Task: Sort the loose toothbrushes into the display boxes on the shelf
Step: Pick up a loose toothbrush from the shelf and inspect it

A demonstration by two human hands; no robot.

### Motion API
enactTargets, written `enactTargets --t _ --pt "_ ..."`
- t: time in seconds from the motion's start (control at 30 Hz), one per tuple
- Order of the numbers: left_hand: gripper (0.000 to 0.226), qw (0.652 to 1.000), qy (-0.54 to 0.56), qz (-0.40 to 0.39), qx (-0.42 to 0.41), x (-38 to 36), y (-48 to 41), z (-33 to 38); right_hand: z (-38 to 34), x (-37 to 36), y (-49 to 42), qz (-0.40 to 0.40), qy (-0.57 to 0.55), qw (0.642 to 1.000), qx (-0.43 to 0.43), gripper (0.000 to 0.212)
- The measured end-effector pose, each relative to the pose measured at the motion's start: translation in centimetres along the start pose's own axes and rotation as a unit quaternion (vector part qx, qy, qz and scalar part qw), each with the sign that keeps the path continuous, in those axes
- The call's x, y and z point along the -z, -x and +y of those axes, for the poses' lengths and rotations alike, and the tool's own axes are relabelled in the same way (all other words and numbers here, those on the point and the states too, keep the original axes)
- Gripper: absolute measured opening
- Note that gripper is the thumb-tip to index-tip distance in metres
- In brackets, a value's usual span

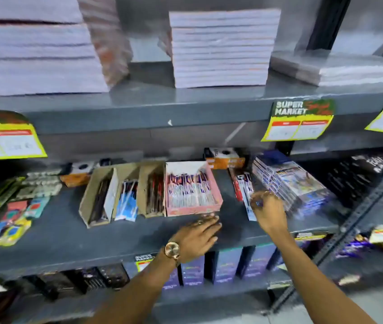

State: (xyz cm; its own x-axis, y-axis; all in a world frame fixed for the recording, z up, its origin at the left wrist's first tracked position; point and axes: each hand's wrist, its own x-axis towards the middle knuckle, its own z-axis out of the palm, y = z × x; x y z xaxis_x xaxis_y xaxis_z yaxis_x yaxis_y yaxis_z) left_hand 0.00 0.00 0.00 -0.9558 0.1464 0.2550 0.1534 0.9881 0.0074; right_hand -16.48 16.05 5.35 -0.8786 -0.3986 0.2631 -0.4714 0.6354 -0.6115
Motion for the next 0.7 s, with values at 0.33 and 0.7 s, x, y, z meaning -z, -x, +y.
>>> enactTargets --t 0.33,0.7 --pt "0.065 0.993 0.041 0.029 0.103 -1.9 0.1 -0.9 1.2 -1.9 -6.4 -0.103 0.054 0.982 -0.151 0.034" --pt "0.05 0.993 0.051 0.063 0.09 -2.0 0.1 -1.1 1.7 -1.1 -8.9 -0.094 -0.055 0.967 -0.229 0.023"
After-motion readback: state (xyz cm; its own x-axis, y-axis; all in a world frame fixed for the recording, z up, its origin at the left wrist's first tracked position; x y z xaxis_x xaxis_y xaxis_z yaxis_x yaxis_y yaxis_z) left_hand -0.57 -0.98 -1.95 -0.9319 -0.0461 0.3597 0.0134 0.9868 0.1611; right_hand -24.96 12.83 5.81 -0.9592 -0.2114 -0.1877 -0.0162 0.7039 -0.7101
